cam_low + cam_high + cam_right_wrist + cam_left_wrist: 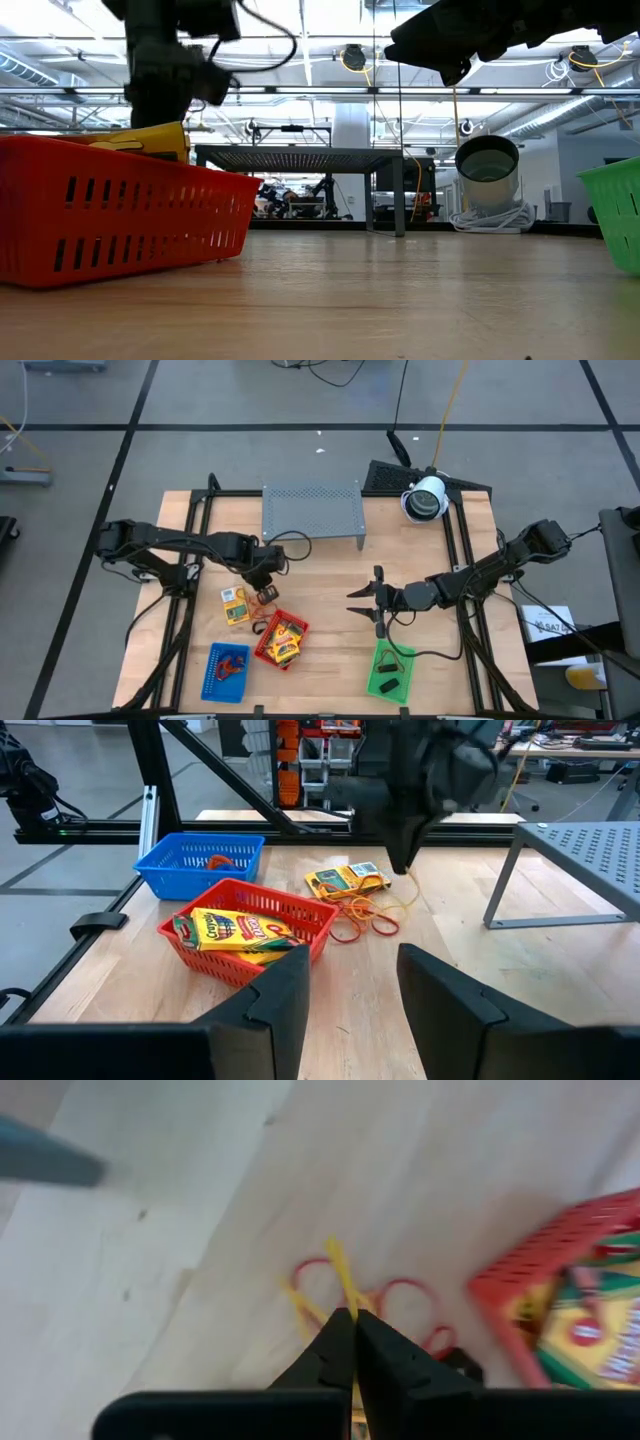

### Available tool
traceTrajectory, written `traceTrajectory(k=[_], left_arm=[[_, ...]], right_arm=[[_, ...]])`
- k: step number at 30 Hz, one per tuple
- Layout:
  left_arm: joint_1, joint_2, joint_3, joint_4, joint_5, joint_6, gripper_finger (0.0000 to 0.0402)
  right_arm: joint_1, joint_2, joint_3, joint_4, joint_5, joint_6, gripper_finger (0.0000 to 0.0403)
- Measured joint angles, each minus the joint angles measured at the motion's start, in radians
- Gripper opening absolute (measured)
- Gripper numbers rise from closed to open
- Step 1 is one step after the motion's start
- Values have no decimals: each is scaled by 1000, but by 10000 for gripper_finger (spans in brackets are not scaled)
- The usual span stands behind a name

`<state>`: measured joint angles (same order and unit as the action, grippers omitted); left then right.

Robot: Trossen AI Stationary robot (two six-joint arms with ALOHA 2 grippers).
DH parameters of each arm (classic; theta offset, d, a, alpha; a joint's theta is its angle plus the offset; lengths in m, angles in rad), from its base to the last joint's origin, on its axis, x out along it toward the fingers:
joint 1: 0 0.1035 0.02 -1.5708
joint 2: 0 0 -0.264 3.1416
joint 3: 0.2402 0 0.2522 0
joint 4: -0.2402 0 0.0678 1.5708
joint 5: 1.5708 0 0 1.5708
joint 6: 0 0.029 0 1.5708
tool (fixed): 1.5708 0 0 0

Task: Pick & Place Office Desk Supplies
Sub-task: Put the yellow rubber band into the green basket

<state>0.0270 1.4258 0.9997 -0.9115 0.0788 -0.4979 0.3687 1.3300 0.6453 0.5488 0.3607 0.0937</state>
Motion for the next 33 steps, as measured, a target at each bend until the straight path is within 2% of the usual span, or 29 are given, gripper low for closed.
traceTrajectory(k=[5, 11, 14, 19, 28, 33], left_arm=[[-45, 0, 66, -26, 33, 18, 4], [-113, 0, 122, -45, 181, 20, 4], [-147, -1, 153, -29, 183, 14, 8], [-194, -1, 173, 97, 183, -6, 4], [-267, -1, 206, 297, 182, -35, 7], [-290, -1, 245, 415, 172, -9, 4]], right_arm=[[0, 0, 0, 0, 0, 1, 141], [0, 0, 0, 0, 0, 11, 141], [0, 0, 0, 0, 1, 11, 141], [0, -25, 0, -10, 6, 14, 141], [7, -169, 0, -148, 7, 88, 141], [25, -224, 0, -162, 8, 66, 141]])
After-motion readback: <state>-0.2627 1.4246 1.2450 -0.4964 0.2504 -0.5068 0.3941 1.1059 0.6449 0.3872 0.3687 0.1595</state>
